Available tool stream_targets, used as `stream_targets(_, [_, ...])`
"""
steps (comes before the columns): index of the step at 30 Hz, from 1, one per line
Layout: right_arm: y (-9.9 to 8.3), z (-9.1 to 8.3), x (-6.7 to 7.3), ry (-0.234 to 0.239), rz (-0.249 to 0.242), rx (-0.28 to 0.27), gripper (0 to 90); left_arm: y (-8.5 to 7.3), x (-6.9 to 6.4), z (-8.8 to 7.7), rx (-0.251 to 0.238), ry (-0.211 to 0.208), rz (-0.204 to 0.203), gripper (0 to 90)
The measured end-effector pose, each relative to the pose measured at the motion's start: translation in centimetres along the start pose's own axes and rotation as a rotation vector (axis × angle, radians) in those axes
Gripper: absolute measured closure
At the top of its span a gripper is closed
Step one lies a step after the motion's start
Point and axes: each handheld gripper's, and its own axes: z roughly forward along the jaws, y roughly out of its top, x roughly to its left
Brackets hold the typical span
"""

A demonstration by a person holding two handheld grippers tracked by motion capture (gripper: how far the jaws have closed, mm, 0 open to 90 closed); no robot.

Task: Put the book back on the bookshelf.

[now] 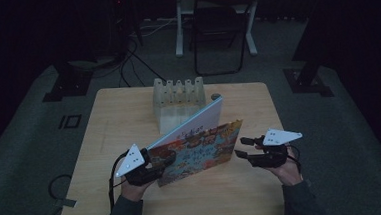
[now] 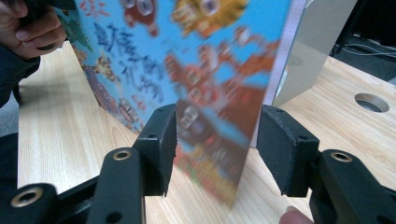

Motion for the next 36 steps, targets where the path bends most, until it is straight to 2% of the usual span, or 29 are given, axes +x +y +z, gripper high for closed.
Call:
stream_targets(2, [-0.2, -0.2, 0.1, -0.002, 0.003, -0.001, 46.8, 0.0, -0.1, 0.0, 0.008, 0.012, 0.018, 64.5])
stream_targets(8, [-0.9, -0.4, 0.1, -0.009, 0.013, 0.001, 46.7, 0.0, -0.3, -0.1, 0.012, 0.028, 0.037, 72.6])
stream_targets(11, [-1.2, -0.5, 0.2, -0.009, 0.02, 0.002, 46.7, 0.1, -0.5, -0.1, 0.012, 0.025, 0.051, 79.9])
stream_targets(13, [-1.4, -0.5, 0.2, -0.01, 0.019, 0.005, 46.7, 0.1, -0.7, -0.1, 0.017, 0.026, 0.062, 80.1])
stream_targets(19, [-2.1, -0.8, 0.3, -0.017, 0.029, 0.006, 46.8, 0.0, -0.7, -0.1, 0.012, 0.024, 0.06, 79.8])
stream_targets(26, [-2.9, -1.2, 0.5, -0.023, 0.046, -0.005, 46.8, -0.4, -0.5, 0.6, 0.025, 0.011, 0.043, 73.5])
stream_targets(32, [-3.5, -1.3, 0.9, -0.035, 0.039, 0.015, 46.5, -0.7, -0.4, 1.1, 0.023, -0.007, 0.028, 70.8])
stream_targets(36, [-3.8, -1.6, 1.0, -0.039, 0.045, 0.014, 46.5, -0.9, -0.2, 1.2, 0.015, 0.003, 0.014, 70.2])
